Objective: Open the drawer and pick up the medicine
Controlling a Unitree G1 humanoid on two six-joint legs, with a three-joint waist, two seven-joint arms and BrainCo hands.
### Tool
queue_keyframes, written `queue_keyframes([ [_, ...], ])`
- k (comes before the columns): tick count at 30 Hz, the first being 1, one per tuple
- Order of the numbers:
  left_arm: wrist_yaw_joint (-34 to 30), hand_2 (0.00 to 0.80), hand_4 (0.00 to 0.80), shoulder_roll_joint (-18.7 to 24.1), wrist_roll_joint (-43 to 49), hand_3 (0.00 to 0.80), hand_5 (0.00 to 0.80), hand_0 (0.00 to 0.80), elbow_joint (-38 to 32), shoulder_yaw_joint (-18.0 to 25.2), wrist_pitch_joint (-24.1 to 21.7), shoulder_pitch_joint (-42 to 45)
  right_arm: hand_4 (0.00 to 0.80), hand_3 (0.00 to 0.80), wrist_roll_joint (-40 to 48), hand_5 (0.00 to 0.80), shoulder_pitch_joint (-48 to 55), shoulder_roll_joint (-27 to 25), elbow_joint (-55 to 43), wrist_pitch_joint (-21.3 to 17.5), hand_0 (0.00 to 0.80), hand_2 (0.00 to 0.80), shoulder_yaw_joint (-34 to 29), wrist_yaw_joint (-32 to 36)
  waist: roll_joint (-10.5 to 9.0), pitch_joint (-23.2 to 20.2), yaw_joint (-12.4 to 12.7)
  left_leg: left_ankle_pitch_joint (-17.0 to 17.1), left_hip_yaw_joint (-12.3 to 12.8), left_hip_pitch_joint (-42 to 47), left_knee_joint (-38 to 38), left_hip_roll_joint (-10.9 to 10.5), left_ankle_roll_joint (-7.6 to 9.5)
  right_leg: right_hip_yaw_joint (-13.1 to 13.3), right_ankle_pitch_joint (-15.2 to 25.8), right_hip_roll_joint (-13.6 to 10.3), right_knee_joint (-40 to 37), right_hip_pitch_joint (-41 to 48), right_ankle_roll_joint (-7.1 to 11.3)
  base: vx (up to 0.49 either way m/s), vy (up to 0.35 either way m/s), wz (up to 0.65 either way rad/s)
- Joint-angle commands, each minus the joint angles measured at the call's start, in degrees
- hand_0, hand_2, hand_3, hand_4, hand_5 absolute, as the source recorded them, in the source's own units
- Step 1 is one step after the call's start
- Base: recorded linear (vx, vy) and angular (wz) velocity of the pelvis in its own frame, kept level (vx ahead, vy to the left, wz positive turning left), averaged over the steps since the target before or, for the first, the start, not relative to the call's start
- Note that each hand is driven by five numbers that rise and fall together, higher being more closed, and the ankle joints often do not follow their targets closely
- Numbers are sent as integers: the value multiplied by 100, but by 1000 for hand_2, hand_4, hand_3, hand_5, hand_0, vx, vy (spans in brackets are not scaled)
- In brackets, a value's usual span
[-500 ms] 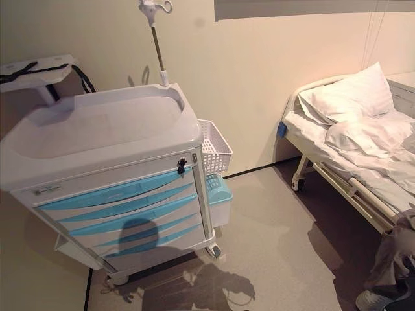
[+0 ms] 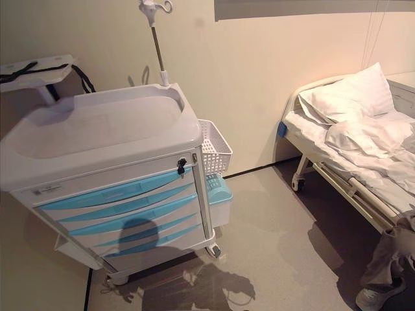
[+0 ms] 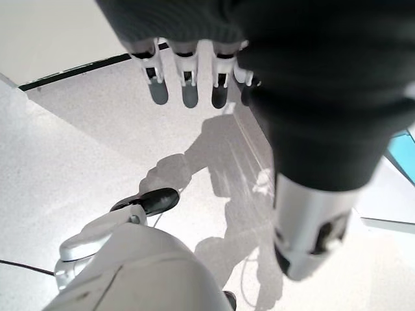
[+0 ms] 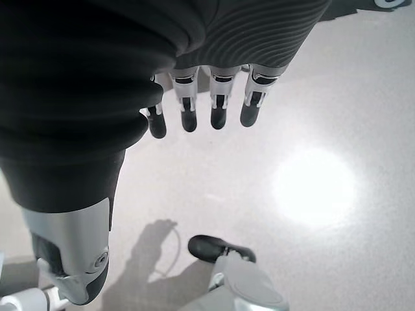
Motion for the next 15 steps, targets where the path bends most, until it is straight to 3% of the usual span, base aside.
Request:
queue_keyframes([
  [1, 34, 0, 0, 106, 96, 0, 0, 0, 128, 39, -113, -420, 0, 0, 65, 0, -466, 175, 377, -120, 0, 0, 149, -26, -306, 104, -18, -112, -95, -168, 108, -297, 134, -81, -544, -210, 105, 497, 586, 0, 0, 0],
  [15, 106, 0, 0, 97, -343, 0, 0, 0, -345, 106, -215, -540, 0, 0, 73, 0, -442, 169, 376, -127, 0, 0, 145, -51, -293, 103, -19, -96, -135, -165, 98, -292, 122, -123, -555, -212, 111, 516, 585, 0, 0, 0],
])
